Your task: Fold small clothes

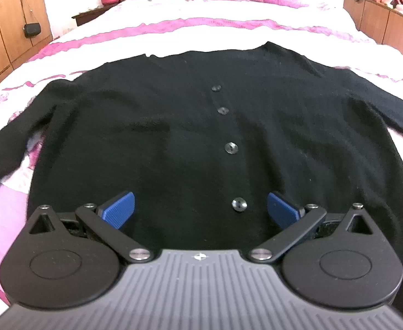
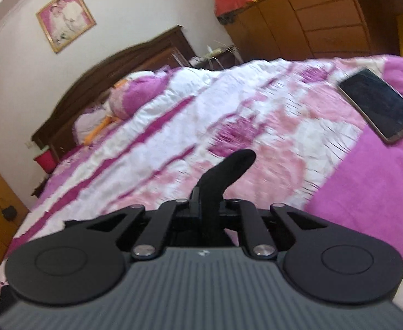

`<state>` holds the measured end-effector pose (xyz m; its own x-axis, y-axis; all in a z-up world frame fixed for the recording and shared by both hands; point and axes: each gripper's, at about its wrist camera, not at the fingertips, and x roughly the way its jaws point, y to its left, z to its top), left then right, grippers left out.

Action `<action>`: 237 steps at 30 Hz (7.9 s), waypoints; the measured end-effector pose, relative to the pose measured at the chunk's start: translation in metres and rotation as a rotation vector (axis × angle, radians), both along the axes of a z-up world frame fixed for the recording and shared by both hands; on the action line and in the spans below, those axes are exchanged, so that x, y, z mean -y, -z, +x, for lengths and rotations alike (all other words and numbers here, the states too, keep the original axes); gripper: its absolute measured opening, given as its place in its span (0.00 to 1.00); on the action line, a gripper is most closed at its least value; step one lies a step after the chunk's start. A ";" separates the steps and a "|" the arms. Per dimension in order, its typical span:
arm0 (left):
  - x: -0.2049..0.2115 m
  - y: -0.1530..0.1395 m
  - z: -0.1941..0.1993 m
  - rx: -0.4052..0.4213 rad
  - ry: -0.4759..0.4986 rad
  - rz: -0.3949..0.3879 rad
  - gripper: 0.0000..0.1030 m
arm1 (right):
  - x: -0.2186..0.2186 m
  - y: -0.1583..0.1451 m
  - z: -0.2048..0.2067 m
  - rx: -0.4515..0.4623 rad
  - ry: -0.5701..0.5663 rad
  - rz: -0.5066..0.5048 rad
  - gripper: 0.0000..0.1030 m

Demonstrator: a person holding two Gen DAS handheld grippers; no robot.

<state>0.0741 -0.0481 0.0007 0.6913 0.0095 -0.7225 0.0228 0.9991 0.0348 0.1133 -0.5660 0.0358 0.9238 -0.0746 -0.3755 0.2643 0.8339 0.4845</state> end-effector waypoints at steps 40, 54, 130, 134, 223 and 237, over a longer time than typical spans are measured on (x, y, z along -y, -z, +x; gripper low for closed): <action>-0.127 0.001 -0.004 0.034 -0.180 -0.121 1.00 | -0.373 -0.074 0.133 0.031 -0.636 -0.174 0.10; -0.144 0.002 0.008 0.055 -0.191 -0.154 1.00 | -0.439 -0.003 0.149 -0.135 -0.807 -0.133 0.38; -0.172 -0.031 0.057 0.229 -0.216 0.068 0.61 | -0.252 -0.027 0.093 -0.181 -0.430 -0.161 0.33; -0.188 -0.036 0.029 0.228 -0.245 0.106 0.64 | -0.258 -0.048 0.076 -0.176 -0.492 -0.128 0.39; -0.067 0.007 0.065 0.248 0.064 -0.149 0.55 | -0.295 0.039 0.000 -0.208 -0.465 -0.139 0.55; -0.118 -0.012 -0.004 0.253 -0.010 -0.083 0.63 | -0.329 0.019 0.003 -0.158 -0.558 -0.192 0.55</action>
<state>0.0702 0.0697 0.0131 0.8501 -0.0349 -0.5255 0.0135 0.9989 -0.0444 0.1167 -0.2369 0.0168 0.7772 0.3246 -0.5391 -0.1810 0.9358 0.3025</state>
